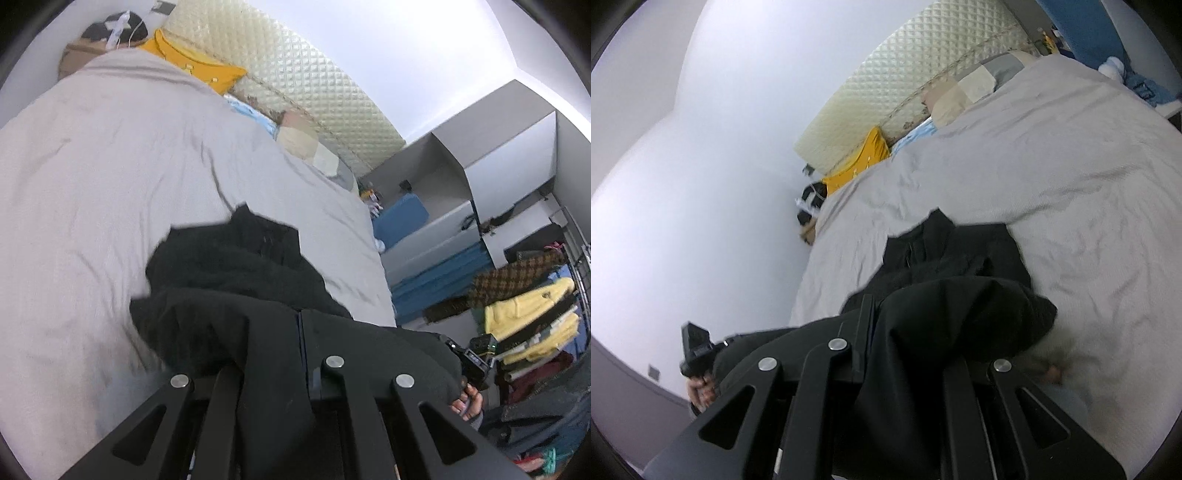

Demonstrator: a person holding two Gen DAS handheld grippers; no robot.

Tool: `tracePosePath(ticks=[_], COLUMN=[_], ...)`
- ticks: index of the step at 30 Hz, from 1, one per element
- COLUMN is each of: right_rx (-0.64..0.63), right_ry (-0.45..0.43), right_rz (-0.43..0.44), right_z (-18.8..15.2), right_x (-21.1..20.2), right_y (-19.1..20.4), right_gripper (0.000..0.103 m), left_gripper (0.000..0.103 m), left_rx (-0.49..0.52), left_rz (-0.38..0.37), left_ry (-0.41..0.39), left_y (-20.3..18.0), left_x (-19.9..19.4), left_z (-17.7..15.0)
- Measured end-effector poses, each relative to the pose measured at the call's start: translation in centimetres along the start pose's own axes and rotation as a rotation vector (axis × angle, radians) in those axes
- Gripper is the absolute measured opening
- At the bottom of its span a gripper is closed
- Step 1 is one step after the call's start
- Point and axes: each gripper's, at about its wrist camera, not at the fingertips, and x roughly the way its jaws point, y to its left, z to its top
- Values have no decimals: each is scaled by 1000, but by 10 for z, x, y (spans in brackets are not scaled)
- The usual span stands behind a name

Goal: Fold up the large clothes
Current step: 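Lower the hem onto the collar and open both grippers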

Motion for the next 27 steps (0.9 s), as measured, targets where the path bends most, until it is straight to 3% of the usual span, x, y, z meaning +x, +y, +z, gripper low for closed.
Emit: tracePosePath(ticks=[7, 13, 18, 27], right_rx=[64, 182, 302, 411], right_ry=[-36, -9, 34, 144], right_rz=[-32, -95, -150, -216], right_z=[67, 115, 133, 136], right_x=[49, 117, 177, 261], right_y=[-6, -45, -94, -173], right_gripper=[11, 11, 11, 12], left_gripper=[6, 7, 8, 9], left_rx=[-32, -66, -83, -152], left_rz=[69, 153, 253, 385], left_ry=[-4, 13, 23, 133], left_y=[-5, 5, 20, 72], left_x=[46, 110, 172, 287], left_z=[76, 128, 150, 176])
